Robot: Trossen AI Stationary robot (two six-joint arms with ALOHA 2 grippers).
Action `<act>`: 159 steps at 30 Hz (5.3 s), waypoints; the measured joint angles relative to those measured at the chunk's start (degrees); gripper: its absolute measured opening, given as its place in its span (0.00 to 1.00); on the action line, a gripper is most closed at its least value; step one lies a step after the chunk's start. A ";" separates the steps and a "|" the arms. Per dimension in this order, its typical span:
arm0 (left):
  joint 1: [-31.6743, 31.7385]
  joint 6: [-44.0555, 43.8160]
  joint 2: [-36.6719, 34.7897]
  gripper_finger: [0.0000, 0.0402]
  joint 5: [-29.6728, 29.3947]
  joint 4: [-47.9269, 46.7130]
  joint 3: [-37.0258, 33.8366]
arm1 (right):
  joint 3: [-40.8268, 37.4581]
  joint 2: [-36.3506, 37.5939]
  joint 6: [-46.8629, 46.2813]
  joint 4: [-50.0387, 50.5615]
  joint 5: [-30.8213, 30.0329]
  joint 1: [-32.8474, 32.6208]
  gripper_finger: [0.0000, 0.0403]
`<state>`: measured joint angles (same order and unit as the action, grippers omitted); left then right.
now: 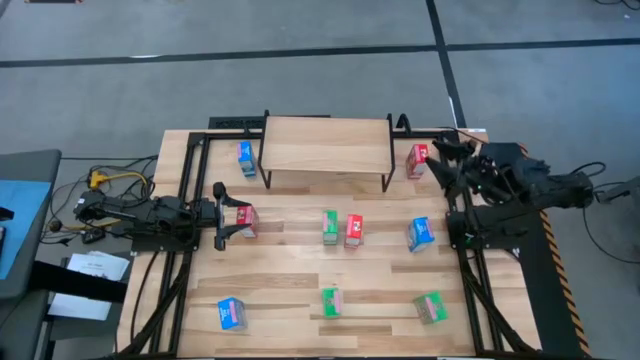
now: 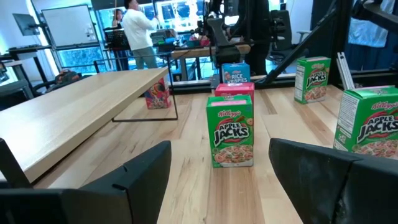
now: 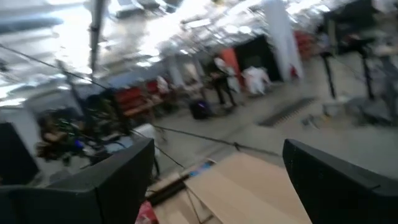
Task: Stack cereal on shelf
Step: Put the top red cereal box on the shelf
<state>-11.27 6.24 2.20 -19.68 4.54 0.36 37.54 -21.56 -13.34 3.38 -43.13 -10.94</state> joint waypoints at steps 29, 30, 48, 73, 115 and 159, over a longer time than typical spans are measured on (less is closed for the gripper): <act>0.00 0.00 0.00 0.65 0.00 0.00 0.00 | 8.99 -9.43 -16.66 23.59 -30.45 3.83 0.94; -0.02 0.00 0.00 0.65 0.00 0.00 0.00 | 8.99 -10.02 -16.65 23.61 -30.34 4.45 0.94; 0.00 0.00 0.01 0.65 0.00 0.00 0.01 | 19.63 -20.35 -28.69 44.14 -10.26 24.54 0.94; 0.00 0.00 0.02 0.65 0.00 0.00 0.00 | 20.26 -39.76 -38.86 55.33 14.68 42.82 0.94; 0.00 0.00 0.00 0.65 0.00 0.00 0.00 | 20.22 -59.36 -28.13 56.90 26.75 56.11 0.74; 0.00 0.00 0.01 0.65 0.00 0.00 0.01 | 20.24 -59.29 -26.49 58.33 28.11 55.19 0.55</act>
<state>-11.27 6.24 2.20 -19.68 4.54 0.37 57.78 -80.85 -39.83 61.70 -15.03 44.25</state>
